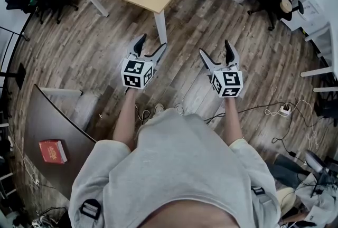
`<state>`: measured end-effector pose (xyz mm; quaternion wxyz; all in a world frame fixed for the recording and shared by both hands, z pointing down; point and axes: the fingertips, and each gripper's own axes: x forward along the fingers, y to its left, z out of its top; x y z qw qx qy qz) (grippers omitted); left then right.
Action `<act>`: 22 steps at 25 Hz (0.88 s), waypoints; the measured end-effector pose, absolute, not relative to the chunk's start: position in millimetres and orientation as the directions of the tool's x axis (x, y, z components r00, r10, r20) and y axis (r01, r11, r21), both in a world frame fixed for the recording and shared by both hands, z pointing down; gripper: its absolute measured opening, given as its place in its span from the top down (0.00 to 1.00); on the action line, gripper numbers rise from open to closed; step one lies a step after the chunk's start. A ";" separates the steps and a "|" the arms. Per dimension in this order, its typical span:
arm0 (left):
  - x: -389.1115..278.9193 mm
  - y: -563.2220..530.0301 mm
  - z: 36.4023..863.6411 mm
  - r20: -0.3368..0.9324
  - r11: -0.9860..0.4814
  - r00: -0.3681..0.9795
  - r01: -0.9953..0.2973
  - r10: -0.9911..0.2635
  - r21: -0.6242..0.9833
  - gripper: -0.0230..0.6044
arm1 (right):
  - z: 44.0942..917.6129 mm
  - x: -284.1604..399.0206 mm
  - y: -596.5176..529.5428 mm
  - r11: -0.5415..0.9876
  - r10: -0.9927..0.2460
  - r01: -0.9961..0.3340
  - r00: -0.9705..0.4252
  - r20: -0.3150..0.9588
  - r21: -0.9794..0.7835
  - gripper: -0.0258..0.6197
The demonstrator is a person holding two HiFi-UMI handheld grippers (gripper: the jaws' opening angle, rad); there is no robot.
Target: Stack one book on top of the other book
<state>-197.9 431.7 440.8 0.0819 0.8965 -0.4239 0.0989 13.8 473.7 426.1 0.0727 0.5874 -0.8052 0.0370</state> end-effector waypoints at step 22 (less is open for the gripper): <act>-177.0 385.9 452.7 0.265 -0.603 0.593 -0.796 -0.761 0.050 0.40 | 442.1 40.0 428.7 0.337 -0.927 -0.941 -0.326 0.184 0.031 0.27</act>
